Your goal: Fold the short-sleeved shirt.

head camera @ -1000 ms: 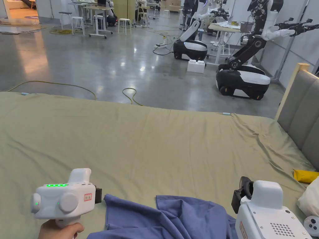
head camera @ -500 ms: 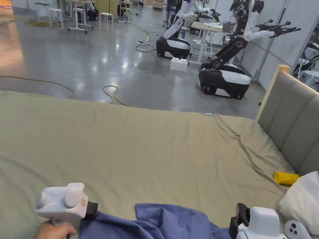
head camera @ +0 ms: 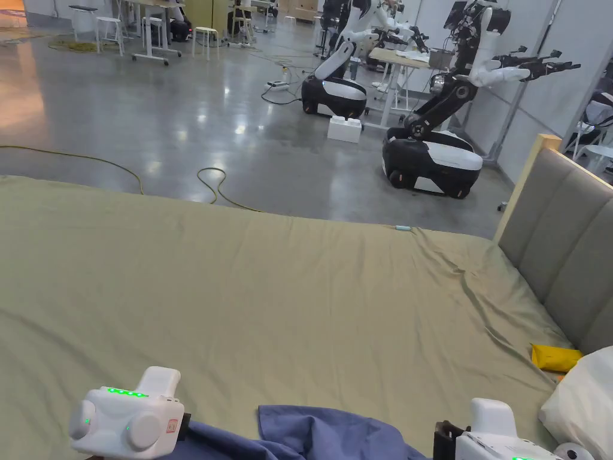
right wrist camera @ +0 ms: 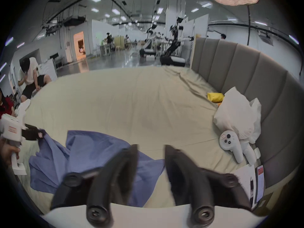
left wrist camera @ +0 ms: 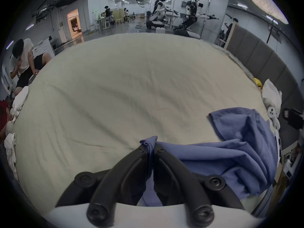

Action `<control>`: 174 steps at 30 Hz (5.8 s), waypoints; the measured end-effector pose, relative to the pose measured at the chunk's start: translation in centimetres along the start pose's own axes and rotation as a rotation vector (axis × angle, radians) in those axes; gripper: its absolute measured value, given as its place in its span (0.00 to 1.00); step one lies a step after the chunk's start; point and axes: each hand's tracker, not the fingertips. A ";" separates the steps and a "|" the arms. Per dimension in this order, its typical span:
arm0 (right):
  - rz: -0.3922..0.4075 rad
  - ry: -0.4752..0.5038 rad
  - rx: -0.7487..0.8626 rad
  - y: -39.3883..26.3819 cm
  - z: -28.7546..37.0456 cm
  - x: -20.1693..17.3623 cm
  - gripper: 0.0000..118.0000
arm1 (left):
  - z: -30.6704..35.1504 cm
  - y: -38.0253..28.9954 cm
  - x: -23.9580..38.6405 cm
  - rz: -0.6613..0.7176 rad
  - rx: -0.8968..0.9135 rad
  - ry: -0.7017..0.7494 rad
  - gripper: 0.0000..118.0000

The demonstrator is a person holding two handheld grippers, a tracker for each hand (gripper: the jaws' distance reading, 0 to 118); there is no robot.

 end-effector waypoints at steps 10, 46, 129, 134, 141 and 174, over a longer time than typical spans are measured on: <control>-0.079 0.026 -0.419 -1.8 -9.2 1.1 0.61 | 3.7 -2.2 -2.0 0.034 0.115 -0.034 0.06; -0.089 -0.025 0.316 19.4 13.2 4.5 0.04 | 26.3 13.8 -13.2 0.149 0.544 0.183 0.06; -0.038 0.051 0.663 0.1 17.4 -13.6 0.00 | 22.6 -7.4 -1.7 0.048 0.778 0.231 0.02; -0.019 0.053 0.627 -0.2 16.6 -13.2 0.00 | 20.9 -9.3 -6.9 0.094 0.574 0.221 0.02; 0.008 0.067 0.545 -0.9 14.3 -13.7 0.00 | 16.9 -12.3 -15.8 0.309 0.204 0.193 0.02; 0.252 0.188 -0.129 8.5 -9.9 -14.7 0.66 | 11.6 -15.7 -15.6 0.358 -0.098 0.267 0.08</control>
